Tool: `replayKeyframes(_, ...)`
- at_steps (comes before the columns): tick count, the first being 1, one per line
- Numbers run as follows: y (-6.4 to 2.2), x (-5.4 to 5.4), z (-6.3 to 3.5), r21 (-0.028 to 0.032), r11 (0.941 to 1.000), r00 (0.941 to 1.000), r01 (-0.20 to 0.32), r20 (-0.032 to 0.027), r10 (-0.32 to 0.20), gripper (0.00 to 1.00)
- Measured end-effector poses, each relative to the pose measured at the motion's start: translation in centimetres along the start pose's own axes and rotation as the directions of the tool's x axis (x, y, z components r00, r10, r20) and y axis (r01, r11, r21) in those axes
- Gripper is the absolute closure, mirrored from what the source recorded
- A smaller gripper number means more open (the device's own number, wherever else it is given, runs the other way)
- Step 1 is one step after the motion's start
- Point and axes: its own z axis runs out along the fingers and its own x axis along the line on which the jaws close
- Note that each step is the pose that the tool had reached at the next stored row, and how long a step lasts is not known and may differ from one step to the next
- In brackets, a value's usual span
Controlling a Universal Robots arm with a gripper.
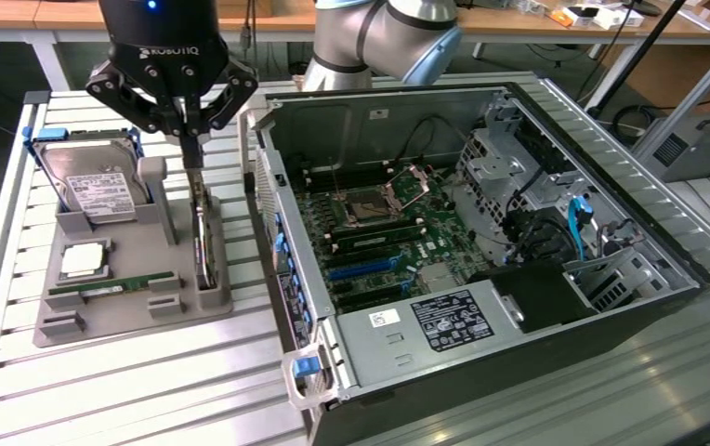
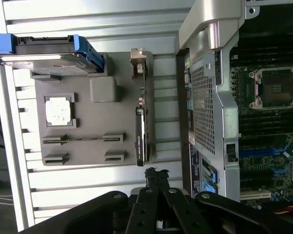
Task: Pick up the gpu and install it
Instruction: 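Reach for the gpu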
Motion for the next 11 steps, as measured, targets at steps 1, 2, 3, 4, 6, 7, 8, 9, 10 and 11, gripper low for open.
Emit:
replayKeyframes(1, 0.0, 0.05, 0.0, 0.0002, 1.0, 1.0, 0.0, 0.0, 0.0, 0.89)
replayKeyframes(2, -0.01, 0.08, 0.0, 0.0003, 1.0, 1.0, 0.0, 0.0001, 0.0, 0.89)
replayKeyframes(3, -0.01, 0.11, 0.0, 0.0004, 1.0, 1.0, 0.0, 0.0001, 0.0, 0.89)
replayKeyframes(4, -0.01, 0.15, 0.0, 0.0006, 1.0, 1.0, 0.0, 0.0, 0.0, 0.89)
replayKeyframes(6, -0.02, 0.22, -0.01, 0.0009, 1.0, 1.0, 0.0, 0.0001, 0.0, 0.89)
replayKeyframes(7, -0.02, 0.27, 0.0, 0.001, 1.0, 1.0, 0.0, 0.0001, 0.0, 0.89)
replayKeyframes(8, -0.02, 0.31, 0.0, 0.001, 1.0, 1.0, 0.0, 0.0001, 0.0, 0.89)
replayKeyframes(9, -0.03, 0.36, -0.01, 0.0013, 1.0, 1.0, 0.0, 0.0001, 0.0, 0.89)
replayKeyframes(10, -0.03, 0.39, -0.01, 0.0013, 1.0, 1.0, 0.0, 0.0001, 0.0, 0.89)
replayKeyframes(11, -0.03, 0.43, 0.0, 0.0014, 1.0, 1.0, 0.0, 0.0001, 0.0, 0.89)
